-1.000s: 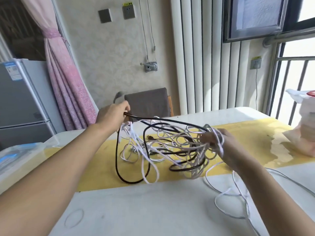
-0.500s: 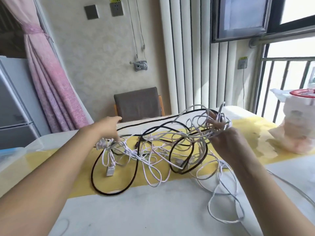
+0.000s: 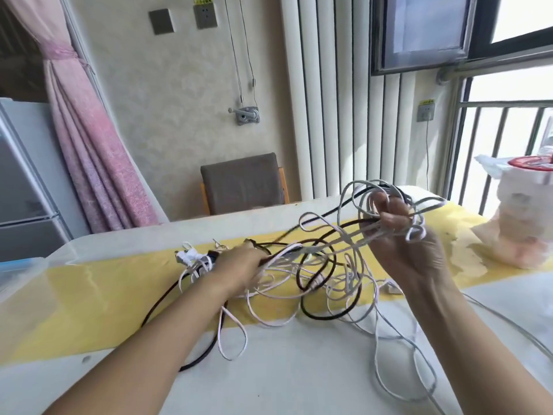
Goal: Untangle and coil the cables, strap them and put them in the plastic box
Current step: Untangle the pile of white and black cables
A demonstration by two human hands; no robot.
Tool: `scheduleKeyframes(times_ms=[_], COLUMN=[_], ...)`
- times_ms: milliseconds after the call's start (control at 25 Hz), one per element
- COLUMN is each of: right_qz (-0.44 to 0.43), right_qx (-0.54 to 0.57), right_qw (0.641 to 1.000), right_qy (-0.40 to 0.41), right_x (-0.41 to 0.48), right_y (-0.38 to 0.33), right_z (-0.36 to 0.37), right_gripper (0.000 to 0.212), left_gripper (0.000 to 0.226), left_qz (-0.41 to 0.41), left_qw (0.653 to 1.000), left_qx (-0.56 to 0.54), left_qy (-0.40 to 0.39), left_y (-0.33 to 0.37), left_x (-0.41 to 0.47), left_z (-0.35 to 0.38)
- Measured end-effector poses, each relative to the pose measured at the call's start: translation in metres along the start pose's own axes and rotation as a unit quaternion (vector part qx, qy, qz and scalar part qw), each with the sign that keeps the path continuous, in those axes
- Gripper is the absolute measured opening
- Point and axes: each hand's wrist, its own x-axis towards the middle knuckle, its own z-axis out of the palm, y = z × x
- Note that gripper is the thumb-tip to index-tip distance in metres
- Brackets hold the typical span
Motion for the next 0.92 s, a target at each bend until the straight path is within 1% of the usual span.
scheduleKeyframes(times_ms=[40,120,160,200,240,280,320,360,400,440,480,520,560,600,640,680,720,760,800,840,880,920], right_qz=[0.0,0.022,0.033,0.036,0.033,0.028,0.019,0.014,0.027,0.049,0.067,0.075,0.07,0.056,0.044,0.041,0.044,0.045,0.04,0.031,0.016,0.005], right_qx=[-0.007,-0.05,-0.107,-0.207,-0.348,-0.491,-0.604,-0.687,-0.756,-0.811,-0.849,-0.871,-0.884,-0.891,-0.895,-0.896,-0.893,-0.888,-0.879,-0.864,-0.842,-0.813], right_qw=[1.0,0.997,0.992,0.977,0.937,0.871,0.797,0.726,0.653,0.582,0.521,0.478,0.452,0.439,0.432,0.431,0.438,0.453,0.474,0.502,0.538,0.581], right_qy=[-0.008,-0.051,-0.058,-0.046,-0.025,-0.003,0.003,-0.007,-0.023,-0.042,-0.062,-0.079,-0.092,-0.1,-0.102,-0.099,-0.087,-0.066,-0.047,-0.036,-0.036,-0.039], right_x=[0.001,0.003,0.005,0.006,0.007,0.006,0.007,0.007,0.008,0.008,0.008,0.007,0.005,0.002,0.0,-0.002,-0.003,-0.004,-0.005,-0.006,-0.006,-0.007], right_y=[0.002,0.005,0.006,0.006,0.006,0.008,0.011,0.015,0.019,0.024,0.028,0.032,0.035,0.038,0.04,0.04,0.039,0.036,0.032,0.028,0.024,0.019], right_z=[0.0,0.001,0.001,0.0,-0.002,-0.003,-0.005,-0.009,-0.013,-0.015,-0.019,-0.021,-0.02,-0.017,-0.013,-0.009,-0.005,-0.002,0.001,0.004,0.006,0.01], right_gripper=[0.045,0.042,0.041,0.037,0.031,0.025,0.019,0.013,0.011,0.013,0.016,0.018,0.02,0.022,0.023,0.024,0.029,0.035,0.04,0.039,0.035,0.031], left_gripper=[0.025,0.032,0.032,0.028,0.027,0.034,0.048,0.061,0.071,0.075,0.073,0.066,0.056,0.047,0.038,0.029,0.019,0.01,0.009,0.013,0.018,0.025], left_qz=[-0.039,-0.102,-0.126,-0.152,-0.175,-0.196,-0.206,-0.209,-0.206,-0.2,-0.183,-0.159,-0.125,-0.087,-0.044,-0.004,0.035,0.078,0.118,0.15,0.161,0.153], left_qw=[0.997,0.978,0.964,0.954,0.952,0.957,0.967,0.975,0.978,0.977,0.978,0.981,0.988,0.993,0.991,0.979,0.959,0.935,0.912,0.898,0.898,0.909], left_qx=[0.004,0.032,0.05,0.067,0.07,0.063,0.055,0.052,0.04,0.014,-0.021,-0.048,-0.059,-0.075,-0.106,-0.156,-0.214,-0.272,-0.31,-0.322,-0.311,-0.29], left_qy=[0.06,0.181,0.227,0.249,0.243,0.203,0.137,0.06,-0.011,-0.067,-0.097,-0.097,-0.062,-0.002,0.065,0.129,0.182,0.215,0.243,0.259,0.267,0.258], left_y=[-0.013,-0.045,-0.062,-0.08,-0.097,-0.11,-0.121,-0.127,-0.129,-0.124,-0.117,-0.104,-0.087,-0.067,-0.045,-0.02,0.006,0.03,0.051,0.068,0.08,0.086], left_x=[0.002,0.011,0.015,0.018,0.019,0.019,0.02,0.018,0.016,0.013,0.011,0.007,0.003,-0.004,-0.01,-0.02,-0.031,-0.042,-0.051,-0.059,-0.063,-0.062], left_z=[-0.003,-0.02,-0.032,-0.041,-0.048,-0.05,-0.052,-0.054,-0.055,-0.059,-0.062,-0.068,-0.071,-0.074,-0.074,-0.072,-0.069,-0.064,-0.058,-0.051,-0.045,-0.037])
